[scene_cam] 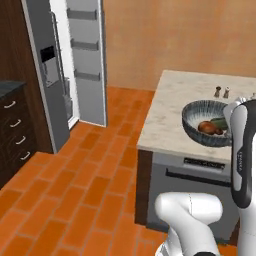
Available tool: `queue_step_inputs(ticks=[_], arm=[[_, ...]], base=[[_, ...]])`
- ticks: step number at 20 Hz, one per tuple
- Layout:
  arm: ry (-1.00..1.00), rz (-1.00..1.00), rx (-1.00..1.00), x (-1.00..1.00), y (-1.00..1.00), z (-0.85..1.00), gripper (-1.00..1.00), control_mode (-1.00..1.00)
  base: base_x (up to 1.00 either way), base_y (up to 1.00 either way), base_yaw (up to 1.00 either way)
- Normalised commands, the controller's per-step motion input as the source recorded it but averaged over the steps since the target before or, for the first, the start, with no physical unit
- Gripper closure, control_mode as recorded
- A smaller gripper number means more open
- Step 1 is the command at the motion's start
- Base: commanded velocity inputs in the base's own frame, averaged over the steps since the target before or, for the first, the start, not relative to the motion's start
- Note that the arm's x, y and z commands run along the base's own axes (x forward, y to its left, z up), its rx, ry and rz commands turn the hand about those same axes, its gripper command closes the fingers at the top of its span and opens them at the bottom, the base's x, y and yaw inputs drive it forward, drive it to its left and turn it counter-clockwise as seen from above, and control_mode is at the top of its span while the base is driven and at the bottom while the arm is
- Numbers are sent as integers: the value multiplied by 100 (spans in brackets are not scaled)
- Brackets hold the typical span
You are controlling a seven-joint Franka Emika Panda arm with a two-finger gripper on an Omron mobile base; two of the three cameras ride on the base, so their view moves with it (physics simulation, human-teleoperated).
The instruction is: Pick the chicken drumstick and cucumber from their plates and place them in the bowl. Then put the bowl in the fridge.
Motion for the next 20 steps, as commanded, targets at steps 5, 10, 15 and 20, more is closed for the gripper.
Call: queue_step_inputs(ticks=[5,10,15,20], arm=[[0,0,0,0,0,0,100,100],[0,0,0,0,0,0,100,100],[0,0,0,0,0,0,100,100],[0,0,0,0,0,0,100,100]], base=[[81,100,-17],[100,100,-13],[83,100,-14],[96,100,-16]])
